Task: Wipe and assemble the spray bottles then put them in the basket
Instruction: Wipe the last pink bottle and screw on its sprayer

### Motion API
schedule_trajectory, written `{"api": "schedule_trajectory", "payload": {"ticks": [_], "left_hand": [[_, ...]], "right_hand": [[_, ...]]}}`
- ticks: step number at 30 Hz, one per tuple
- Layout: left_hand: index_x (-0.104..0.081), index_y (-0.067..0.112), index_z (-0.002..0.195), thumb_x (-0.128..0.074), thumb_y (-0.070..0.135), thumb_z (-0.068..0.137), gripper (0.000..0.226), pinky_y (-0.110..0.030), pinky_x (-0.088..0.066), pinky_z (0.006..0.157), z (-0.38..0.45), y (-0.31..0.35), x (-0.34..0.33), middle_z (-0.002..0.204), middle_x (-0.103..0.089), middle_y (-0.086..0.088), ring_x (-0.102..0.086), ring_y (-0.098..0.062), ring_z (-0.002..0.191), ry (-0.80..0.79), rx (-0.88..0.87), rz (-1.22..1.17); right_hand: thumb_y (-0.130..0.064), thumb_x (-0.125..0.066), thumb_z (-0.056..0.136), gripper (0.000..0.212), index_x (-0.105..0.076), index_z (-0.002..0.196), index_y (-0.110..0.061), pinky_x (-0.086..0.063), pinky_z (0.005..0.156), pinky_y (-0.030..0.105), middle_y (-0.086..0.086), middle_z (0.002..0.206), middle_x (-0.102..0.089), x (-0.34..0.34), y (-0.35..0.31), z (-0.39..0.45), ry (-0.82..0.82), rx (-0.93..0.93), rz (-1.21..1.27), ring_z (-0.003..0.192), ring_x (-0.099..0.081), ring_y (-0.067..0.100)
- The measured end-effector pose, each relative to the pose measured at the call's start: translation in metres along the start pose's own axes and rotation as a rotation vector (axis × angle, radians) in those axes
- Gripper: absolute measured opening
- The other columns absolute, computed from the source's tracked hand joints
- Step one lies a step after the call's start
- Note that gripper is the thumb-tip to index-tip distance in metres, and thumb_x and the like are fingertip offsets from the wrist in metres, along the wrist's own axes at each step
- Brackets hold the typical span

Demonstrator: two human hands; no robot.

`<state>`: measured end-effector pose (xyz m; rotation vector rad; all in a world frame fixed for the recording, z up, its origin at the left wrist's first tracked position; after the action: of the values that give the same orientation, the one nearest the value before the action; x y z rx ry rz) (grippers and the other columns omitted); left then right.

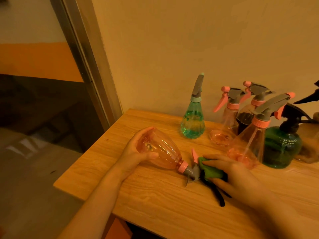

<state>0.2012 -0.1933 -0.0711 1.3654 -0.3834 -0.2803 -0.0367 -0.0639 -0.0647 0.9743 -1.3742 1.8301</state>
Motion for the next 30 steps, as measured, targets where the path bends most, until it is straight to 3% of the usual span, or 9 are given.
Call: {"api": "schedule_trajectory", "payload": {"ticks": [3, 6, 9, 12, 17, 21, 25, 30], "left_hand": [[-0.051, 0.032, 0.129, -0.084, 0.025, 0.047, 0.088, -0.029, -0.052, 0.090, 0.001, -0.001, -0.001, 0.129, -0.056, 0.011, -0.054, -0.006, 0.117, -0.002, -0.003, -0.019], [-0.051, 0.031, 0.130, -0.084, 0.024, 0.048, 0.089, -0.028, -0.052, 0.088, 0.002, -0.001, -0.001, 0.126, -0.058, 0.013, -0.055, -0.006, 0.116, -0.011, 0.000, -0.029], [-0.052, 0.031, 0.129, -0.084, 0.023, 0.049, 0.087, -0.033, -0.051, 0.092, 0.002, -0.002, 0.000, 0.127, -0.058, 0.015, -0.054, -0.008, 0.119, -0.020, -0.009, -0.020], [-0.052, 0.031, 0.130, -0.085, 0.024, 0.048, 0.088, -0.036, -0.048, 0.096, 0.002, -0.003, 0.001, 0.131, -0.056, 0.010, -0.052, -0.010, 0.121, -0.005, -0.013, -0.017], [-0.054, 0.034, 0.127, -0.086, 0.025, 0.046, 0.086, -0.035, -0.049, 0.095, 0.003, -0.004, 0.002, 0.128, -0.058, 0.011, -0.053, -0.011, 0.121, 0.014, -0.007, -0.028], [-0.056, 0.038, 0.123, -0.085, 0.026, 0.045, 0.084, -0.034, -0.051, 0.092, 0.003, -0.005, 0.003, 0.126, -0.059, 0.012, -0.054, -0.010, 0.119, 0.031, -0.001, -0.050], [-0.055, 0.038, 0.123, -0.085, 0.025, 0.046, 0.083, -0.035, -0.051, 0.093, 0.002, -0.003, 0.002, 0.124, -0.059, 0.014, -0.054, -0.009, 0.118, 0.026, -0.007, -0.043], [-0.049, 0.041, 0.125, -0.086, 0.033, 0.045, 0.088, -0.031, -0.052, 0.088, -0.002, 0.001, 0.002, 0.129, -0.052, 0.010, -0.052, -0.008, 0.118, 0.009, -0.052, 0.026]], "right_hand": [[-0.019, -0.069, 0.083, 0.044, -0.060, 0.125, -0.030, -0.023, 0.094, -0.003, -0.023, 0.125, -0.046, 0.004, 0.002, -0.001, 0.041, -0.036, 0.005, 0.119, -0.044, -0.005], [-0.010, -0.071, 0.081, 0.044, -0.062, 0.122, -0.026, -0.021, 0.091, -0.006, -0.018, 0.123, -0.049, 0.010, -0.001, 0.003, 0.236, -0.086, 0.064, 0.115, -0.042, -0.006], [-0.006, -0.073, 0.078, 0.043, -0.065, 0.118, -0.020, -0.022, 0.093, -0.002, -0.013, 0.121, -0.051, 0.001, -0.008, 0.013, 0.331, -0.095, 0.099, 0.114, -0.043, -0.001], [-0.018, -0.070, 0.083, 0.039, -0.063, 0.121, -0.021, -0.030, 0.100, 0.013, -0.014, 0.124, -0.050, -0.010, -0.012, 0.023, 0.285, -0.060, 0.095, 0.116, -0.044, 0.001], [-0.028, -0.063, 0.089, 0.042, -0.056, 0.130, -0.024, -0.016, 0.096, -0.001, -0.012, 0.136, -0.046, -0.014, -0.012, 0.024, 0.168, 0.006, 0.008, 0.121, -0.035, -0.003], [-0.024, -0.065, 0.087, 0.041, -0.059, 0.127, -0.027, -0.025, 0.097, 0.008, -0.009, 0.134, -0.050, -0.011, -0.005, 0.017, 0.121, -0.008, -0.027, 0.121, -0.046, 0.007], [-0.018, -0.068, 0.082, 0.040, -0.063, 0.121, -0.026, -0.027, 0.087, -0.001, -0.014, 0.124, -0.052, -0.002, 0.001, 0.008, 0.109, -0.061, -0.031, 0.113, -0.048, 0.001], [-0.005, -0.074, 0.075, 0.057, -0.056, 0.123, -0.029, -0.027, 0.089, -0.004, -0.026, 0.114, -0.049, 0.011, -0.009, 0.003, 0.425, -0.133, 0.149, 0.108, -0.047, -0.009]]}}
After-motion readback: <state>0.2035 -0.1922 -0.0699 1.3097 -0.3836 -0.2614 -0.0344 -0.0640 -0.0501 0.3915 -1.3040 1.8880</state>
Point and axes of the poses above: each hand's wrist, its own z-axis towards the middle knuckle, its own x-axis out of the back of the hand, y = z × x, the point moved 6 cm from there along z, towards the middle knuckle
